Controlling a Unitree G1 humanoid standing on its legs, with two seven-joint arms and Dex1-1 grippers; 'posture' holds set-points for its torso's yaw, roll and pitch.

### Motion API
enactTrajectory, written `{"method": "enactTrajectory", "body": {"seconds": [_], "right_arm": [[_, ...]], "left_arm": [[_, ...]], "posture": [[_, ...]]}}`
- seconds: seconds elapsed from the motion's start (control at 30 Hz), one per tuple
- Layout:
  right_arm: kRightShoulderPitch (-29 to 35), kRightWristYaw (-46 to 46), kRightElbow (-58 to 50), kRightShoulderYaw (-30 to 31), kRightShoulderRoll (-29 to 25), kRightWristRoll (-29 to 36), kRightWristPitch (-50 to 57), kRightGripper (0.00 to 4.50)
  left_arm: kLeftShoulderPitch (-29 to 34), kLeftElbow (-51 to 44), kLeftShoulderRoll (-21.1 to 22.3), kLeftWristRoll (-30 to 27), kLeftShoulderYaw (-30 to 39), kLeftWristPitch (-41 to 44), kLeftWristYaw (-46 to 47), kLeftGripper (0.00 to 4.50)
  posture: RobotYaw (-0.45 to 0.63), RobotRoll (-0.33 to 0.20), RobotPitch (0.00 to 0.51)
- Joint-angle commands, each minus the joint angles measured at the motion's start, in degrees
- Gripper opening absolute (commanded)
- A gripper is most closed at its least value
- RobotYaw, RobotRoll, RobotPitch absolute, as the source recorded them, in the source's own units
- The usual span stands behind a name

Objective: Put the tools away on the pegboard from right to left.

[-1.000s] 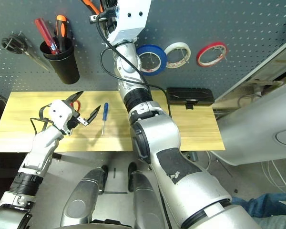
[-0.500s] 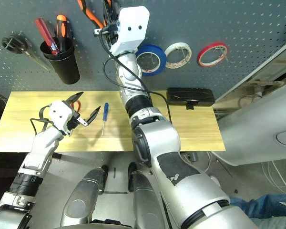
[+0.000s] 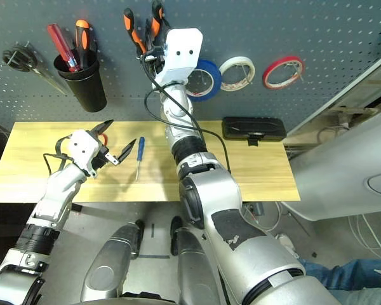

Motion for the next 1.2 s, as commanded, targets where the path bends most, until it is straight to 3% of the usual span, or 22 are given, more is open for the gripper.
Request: {"method": "enactTrajectory", "body": {"seconds": [0.03,0.1,0.47,0.77,0.97,1.2], "right_arm": [[2.2,1.2,-3.5,0.1,0.1,1.2,0.8,4.00],[3.3,1.9,-5.4,0.3,0.0,1.4,1.1,4.47],[16.7,7.9,-26.0,4.2,-1.8,1.8,6.9,4.47],[22.9,17.3,-31.1,7.5,-3.7,4.2,16.1,4.47],[23.8,18.3,-31.2,7.4,-5.1,4.3,19.0,4.47],[28.1,23.6,-33.2,9.6,-5.3,5.9,31.6,4.47]], "left_arm": [[0.3,1.5,-0.1,0.3,-0.6,-0.8,-0.8,4.50],[0.1,2.0,0.0,0.3,-0.5,-1.0,-1.0,4.50],[-1.3,5.0,0.6,0.1,-0.3,-2.4,-2.4,4.50],[-1.8,7.6,0.6,0.3,-0.8,-2.4,-4.0,4.50],[-2.2,9.0,0.4,0.6,-1.0,-2.7,-4.4,4.50],[-2.2,10.3,0.5,2.0,-1.8,-0.1,-4.2,4.50]], "posture": [[0.24,0.000,0.285],[0.24,0.000,0.282],[0.21,0.000,0.262],[0.19,0.000,0.254],[0.18,0.000,0.253],[0.18,0.000,0.257]]}}
